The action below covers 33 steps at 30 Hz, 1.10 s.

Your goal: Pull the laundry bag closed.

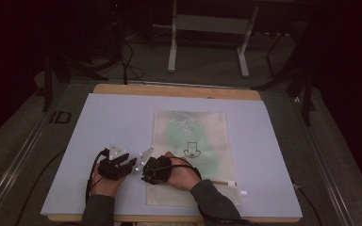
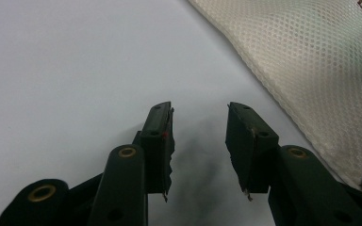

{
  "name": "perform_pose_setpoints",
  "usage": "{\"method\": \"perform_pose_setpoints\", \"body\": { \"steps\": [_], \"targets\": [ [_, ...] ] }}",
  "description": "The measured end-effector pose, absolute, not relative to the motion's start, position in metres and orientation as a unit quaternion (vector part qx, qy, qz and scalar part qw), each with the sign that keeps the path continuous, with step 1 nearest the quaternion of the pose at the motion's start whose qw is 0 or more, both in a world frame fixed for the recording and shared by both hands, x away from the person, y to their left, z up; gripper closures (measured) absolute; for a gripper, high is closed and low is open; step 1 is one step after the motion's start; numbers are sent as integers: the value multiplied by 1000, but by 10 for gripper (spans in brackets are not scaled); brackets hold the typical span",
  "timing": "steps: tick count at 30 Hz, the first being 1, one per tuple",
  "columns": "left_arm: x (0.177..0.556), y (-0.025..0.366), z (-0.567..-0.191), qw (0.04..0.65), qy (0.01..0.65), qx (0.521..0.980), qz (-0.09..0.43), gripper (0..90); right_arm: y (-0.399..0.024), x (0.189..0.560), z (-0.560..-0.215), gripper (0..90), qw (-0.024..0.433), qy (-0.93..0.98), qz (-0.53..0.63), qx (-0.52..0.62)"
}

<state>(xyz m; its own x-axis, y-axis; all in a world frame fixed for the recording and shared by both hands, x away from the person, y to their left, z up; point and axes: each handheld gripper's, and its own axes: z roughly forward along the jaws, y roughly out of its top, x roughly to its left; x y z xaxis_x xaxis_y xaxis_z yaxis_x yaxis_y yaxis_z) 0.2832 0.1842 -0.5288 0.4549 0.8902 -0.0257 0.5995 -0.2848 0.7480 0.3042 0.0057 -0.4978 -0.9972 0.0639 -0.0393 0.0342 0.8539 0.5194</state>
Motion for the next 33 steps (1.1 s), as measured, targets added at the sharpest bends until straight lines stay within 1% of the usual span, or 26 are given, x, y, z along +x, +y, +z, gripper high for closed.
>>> {"method": "perform_pose_setpoints", "body": {
  "steps": [13,20,25,33],
  "targets": [
    [280,179,-527,366,467,781,193,610,-16,300,-491,809,29,960,278,30],
    [275,167,-525,376,445,793,178,646,-29,301,-500,805,18,962,268,42],
    [273,160,-525,382,431,801,163,678,-31,305,-504,772,3,962,268,56],
    [271,153,-525,390,417,808,144,747,-28,310,-511,800,-28,966,248,67]
  ]
}}
